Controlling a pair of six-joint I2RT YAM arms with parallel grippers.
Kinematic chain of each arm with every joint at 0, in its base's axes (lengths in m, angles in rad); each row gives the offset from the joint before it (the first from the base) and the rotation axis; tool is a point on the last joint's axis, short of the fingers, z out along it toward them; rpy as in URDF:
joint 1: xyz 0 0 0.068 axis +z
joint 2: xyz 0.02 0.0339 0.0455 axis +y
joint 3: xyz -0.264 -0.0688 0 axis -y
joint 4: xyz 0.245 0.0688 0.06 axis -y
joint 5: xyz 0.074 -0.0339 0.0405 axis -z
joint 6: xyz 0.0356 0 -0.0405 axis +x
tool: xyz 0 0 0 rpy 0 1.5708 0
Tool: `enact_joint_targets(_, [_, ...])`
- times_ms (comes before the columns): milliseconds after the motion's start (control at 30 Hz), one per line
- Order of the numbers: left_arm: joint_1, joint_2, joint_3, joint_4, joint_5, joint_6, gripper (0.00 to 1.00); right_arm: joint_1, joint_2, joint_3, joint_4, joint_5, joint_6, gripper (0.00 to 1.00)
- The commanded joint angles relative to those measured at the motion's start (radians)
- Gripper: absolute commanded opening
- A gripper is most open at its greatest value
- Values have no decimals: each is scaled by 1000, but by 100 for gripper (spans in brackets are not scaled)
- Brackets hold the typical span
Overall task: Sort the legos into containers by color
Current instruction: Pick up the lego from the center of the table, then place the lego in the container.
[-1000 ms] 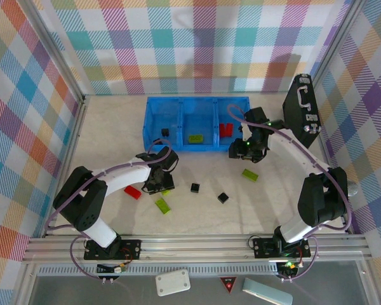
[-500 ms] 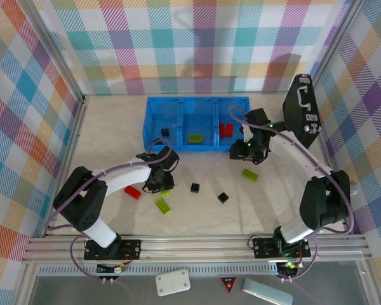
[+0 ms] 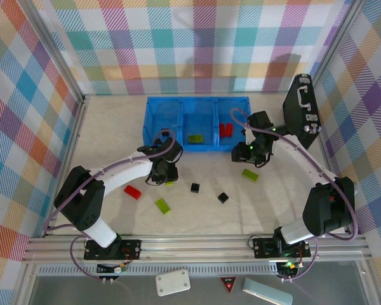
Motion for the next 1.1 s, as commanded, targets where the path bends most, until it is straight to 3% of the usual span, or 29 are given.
enact_joint_targets(0, [-14,24,70,-50,-13,51,35,6,-43,-21,-21,15,6,51])
enact_joint_targets(633, [-16,271,534,-94,4,208,35,6,-167,-111,-83,60,21,51])
enact_joint_targets(1067, [-5,485,789,34,83,273,35,6,-216,-116,-120,75,28,51])
